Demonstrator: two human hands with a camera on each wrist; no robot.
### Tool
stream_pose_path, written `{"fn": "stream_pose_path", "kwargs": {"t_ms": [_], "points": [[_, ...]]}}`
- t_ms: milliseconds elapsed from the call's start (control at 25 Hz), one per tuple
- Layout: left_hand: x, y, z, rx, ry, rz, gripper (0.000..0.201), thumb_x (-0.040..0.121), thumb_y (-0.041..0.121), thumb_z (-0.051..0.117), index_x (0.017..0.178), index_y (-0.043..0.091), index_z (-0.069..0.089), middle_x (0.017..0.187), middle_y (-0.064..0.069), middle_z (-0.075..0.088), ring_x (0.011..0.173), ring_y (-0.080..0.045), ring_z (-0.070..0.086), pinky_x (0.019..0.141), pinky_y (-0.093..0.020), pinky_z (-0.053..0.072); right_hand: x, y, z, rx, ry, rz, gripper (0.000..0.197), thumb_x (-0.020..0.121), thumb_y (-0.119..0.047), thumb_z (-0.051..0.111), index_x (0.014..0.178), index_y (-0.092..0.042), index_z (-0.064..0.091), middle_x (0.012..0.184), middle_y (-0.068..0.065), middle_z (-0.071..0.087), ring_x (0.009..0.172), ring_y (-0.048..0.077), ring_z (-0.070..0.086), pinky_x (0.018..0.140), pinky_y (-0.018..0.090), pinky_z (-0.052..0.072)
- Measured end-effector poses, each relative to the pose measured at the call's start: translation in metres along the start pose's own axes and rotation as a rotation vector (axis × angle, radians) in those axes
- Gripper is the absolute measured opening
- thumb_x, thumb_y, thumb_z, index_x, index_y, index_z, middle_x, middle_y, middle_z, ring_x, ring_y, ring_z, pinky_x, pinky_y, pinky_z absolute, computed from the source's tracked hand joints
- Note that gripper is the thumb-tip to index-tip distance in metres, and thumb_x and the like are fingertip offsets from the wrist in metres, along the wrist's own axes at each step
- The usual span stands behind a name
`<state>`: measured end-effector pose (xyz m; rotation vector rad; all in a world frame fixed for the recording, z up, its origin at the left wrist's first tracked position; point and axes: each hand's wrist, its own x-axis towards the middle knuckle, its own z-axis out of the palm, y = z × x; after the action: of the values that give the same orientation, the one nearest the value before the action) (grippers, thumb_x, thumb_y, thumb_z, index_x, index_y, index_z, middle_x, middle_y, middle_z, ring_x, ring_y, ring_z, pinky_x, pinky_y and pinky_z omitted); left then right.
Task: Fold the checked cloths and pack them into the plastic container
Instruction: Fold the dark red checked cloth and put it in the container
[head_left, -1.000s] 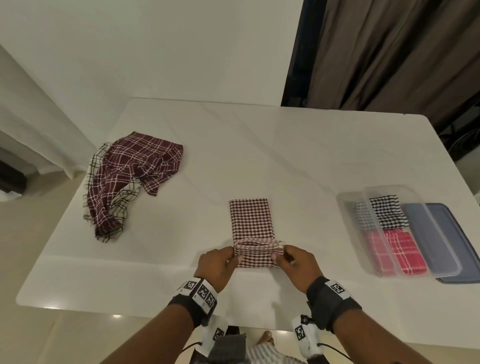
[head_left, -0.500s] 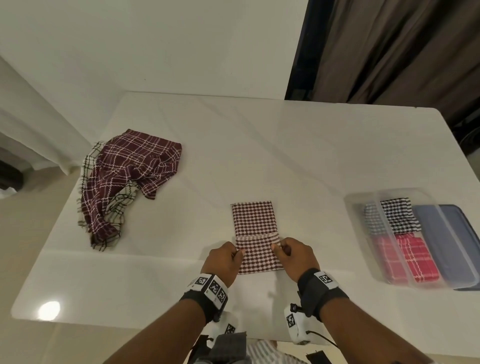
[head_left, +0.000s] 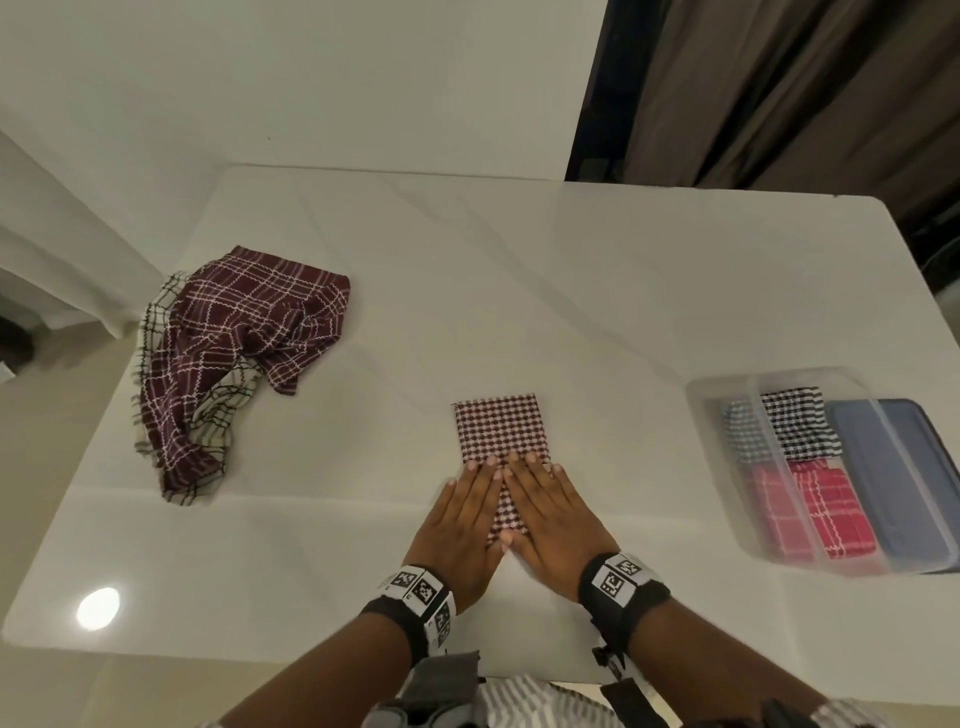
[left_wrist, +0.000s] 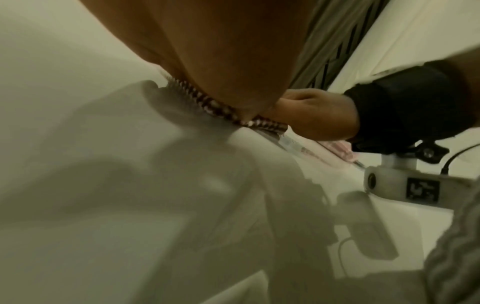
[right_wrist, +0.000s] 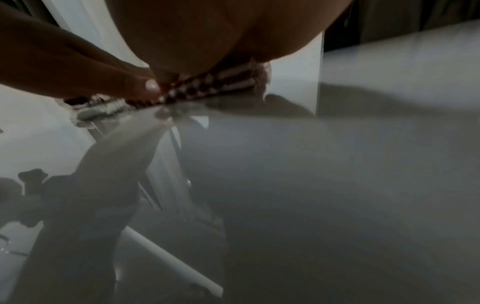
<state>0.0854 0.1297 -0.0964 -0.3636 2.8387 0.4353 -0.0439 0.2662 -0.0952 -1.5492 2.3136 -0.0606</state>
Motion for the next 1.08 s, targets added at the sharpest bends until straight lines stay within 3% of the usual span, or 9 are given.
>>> {"fn": "stream_pose_path", "kwargs": {"t_ms": [240,400,480,600,760,840,920,1000,1080], "points": [[0.001,-0.005,0.000,0.036,-0.098,0.020,0.091,0.089,0.074,0.013,0.154,0.015,-0.014,0.164,-0.008,-0.013,0.150,-0.025,-0.013,0.123,-0.048,0.004,-0.003,0.007,0.002,0.044,-0.102,-0.012,0.087,0.094,-0.069,0.020,0.151,-0.017,-0.020,0.158,0.001,-0.029,0.145,0.015,-0.027,0.119,0.036,-0.015],[0.002,0.001,-0.010,0.103,-0.128,0.006,0.088,0.094,0.066,0.020,0.153,0.012,-0.016,0.161,-0.009,-0.020,0.150,-0.027,-0.015,0.123,-0.049,-0.002,-0.001,0.010,-0.006,0.057,-0.121,-0.048,0.086,0.094,-0.063,0.026,0.152,-0.017,-0.017,0.158,0.002,-0.028,0.145,0.018,-0.027,0.119,0.038,-0.012],[0.001,0.008,-0.019,0.141,-0.105,0.022,0.081,0.098,0.057,0.022,0.153,0.010,-0.013,0.162,-0.011,-0.016,0.151,-0.030,-0.011,0.122,-0.050,-0.006,-0.003,0.014,-0.013,0.054,-0.076,-0.081,0.087,0.091,-0.057,0.035,0.155,-0.015,-0.006,0.160,0.002,-0.016,0.148,0.020,-0.017,0.119,0.038,-0.008],[0.000,0.016,-0.029,0.140,-0.045,-0.010,0.077,0.094,0.042,0.033,0.155,0.009,0.002,0.164,-0.012,0.003,0.151,-0.031,0.004,0.121,-0.051,0.002,-0.009,0.016,-0.015,0.088,-0.013,-0.046,0.085,0.085,-0.043,0.049,0.155,-0.017,0.009,0.163,0.003,0.008,0.151,0.022,0.005,0.119,0.035,0.005],[0.008,0.009,-0.038,0.024,0.028,-0.001,0.073,0.084,0.029,0.048,0.151,0.012,0.026,0.154,-0.008,0.031,0.141,-0.026,0.029,0.119,-0.040,0.020,-0.008,0.020,-0.009,0.254,0.135,-0.004,0.065,0.089,-0.017,0.062,0.148,-0.018,0.036,0.155,0.004,0.035,0.144,0.023,0.031,0.115,0.038,0.033],[0.012,-0.003,-0.041,-0.169,0.078,-0.032,0.064,0.082,0.034,0.050,0.144,0.020,0.042,0.143,-0.002,0.049,0.131,-0.021,0.045,0.115,-0.036,0.030,-0.009,0.023,-0.016,0.417,0.188,0.067,0.053,0.088,-0.017,0.064,0.140,-0.022,0.050,0.146,-0.001,0.048,0.135,0.018,0.043,0.112,0.032,0.037],[0.015,-0.014,-0.042,-0.404,0.136,-0.121,0.054,0.082,0.042,0.047,0.132,0.024,0.052,0.126,0.001,0.063,0.114,-0.019,0.058,0.104,-0.037,0.043,-0.009,0.026,-0.027,0.604,0.211,0.178,0.045,0.089,-0.019,0.063,0.133,-0.027,0.055,0.131,-0.006,0.060,0.119,0.012,0.056,0.100,0.021,0.043],[0.016,-0.022,-0.040,-0.502,0.195,-0.195,0.050,0.084,0.053,0.042,0.122,0.023,0.056,0.110,0.003,0.067,0.100,-0.018,0.063,0.090,-0.038,0.050,-0.007,0.026,-0.035,0.738,0.240,0.281,0.043,0.091,-0.023,0.063,0.133,-0.030,0.053,0.117,-0.010,0.066,0.103,0.008,0.062,0.083,0.008,0.043],[0.018,-0.024,-0.041,-0.553,0.210,-0.243,0.043,0.091,0.053,0.046,0.114,0.019,0.056,0.097,0.005,0.065,0.091,-0.018,0.063,0.081,-0.035,0.052,0.000,0.027,-0.037,0.804,0.268,0.347,0.043,0.092,-0.029,0.064,0.133,-0.030,0.051,0.110,-0.011,0.068,0.095,0.005,0.062,0.076,0.001,0.039]]}}
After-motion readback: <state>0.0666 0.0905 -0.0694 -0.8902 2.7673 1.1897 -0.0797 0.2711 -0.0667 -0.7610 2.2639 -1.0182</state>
